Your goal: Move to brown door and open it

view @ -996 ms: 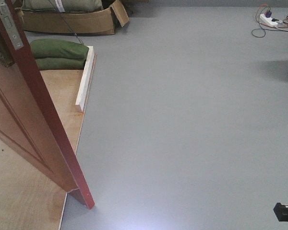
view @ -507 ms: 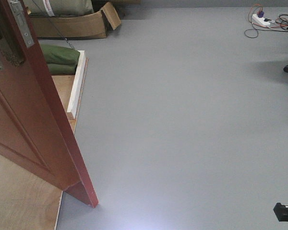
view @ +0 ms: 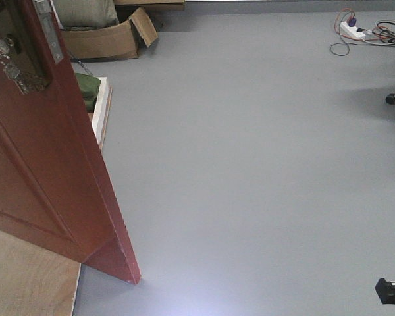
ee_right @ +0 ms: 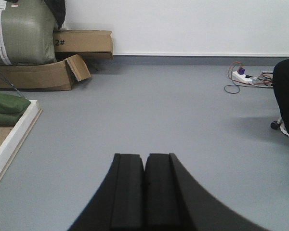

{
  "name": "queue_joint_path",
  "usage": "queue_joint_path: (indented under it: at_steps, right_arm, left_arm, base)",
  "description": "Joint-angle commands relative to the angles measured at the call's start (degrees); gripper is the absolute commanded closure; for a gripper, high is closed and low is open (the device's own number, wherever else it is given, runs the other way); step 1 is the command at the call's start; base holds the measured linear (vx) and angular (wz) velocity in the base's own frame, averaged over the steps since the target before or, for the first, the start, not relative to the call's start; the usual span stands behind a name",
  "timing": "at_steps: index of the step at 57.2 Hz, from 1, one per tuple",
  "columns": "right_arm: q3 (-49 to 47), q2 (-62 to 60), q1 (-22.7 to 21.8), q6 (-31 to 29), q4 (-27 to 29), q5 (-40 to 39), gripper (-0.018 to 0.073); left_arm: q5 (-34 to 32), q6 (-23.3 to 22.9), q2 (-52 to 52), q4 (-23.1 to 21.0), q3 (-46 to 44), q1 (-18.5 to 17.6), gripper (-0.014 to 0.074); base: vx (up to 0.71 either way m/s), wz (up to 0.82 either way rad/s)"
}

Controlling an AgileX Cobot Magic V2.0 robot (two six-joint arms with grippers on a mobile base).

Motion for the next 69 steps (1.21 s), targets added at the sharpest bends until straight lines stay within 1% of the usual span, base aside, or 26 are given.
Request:
queue_joint_path:
  at_steps: [1,69]
  right_arm:
    - [0.28,-0.75,-0.16,-0.32,-0.38,-4.57,0.0559]
    - [0.28,-0.75,-0.16,-0.32,-0.38,-4.57,0.0559]
  left_arm:
    - [-1.54,0.12,-1.39,-3.04,-1.91,-0.43,0.0600]
    - [-1.54,0.12,-1.39,-3.04,-1.91,-0.43,0.0600]
  base:
    - [0.16,-0.01]
    - [0.19,0.02]
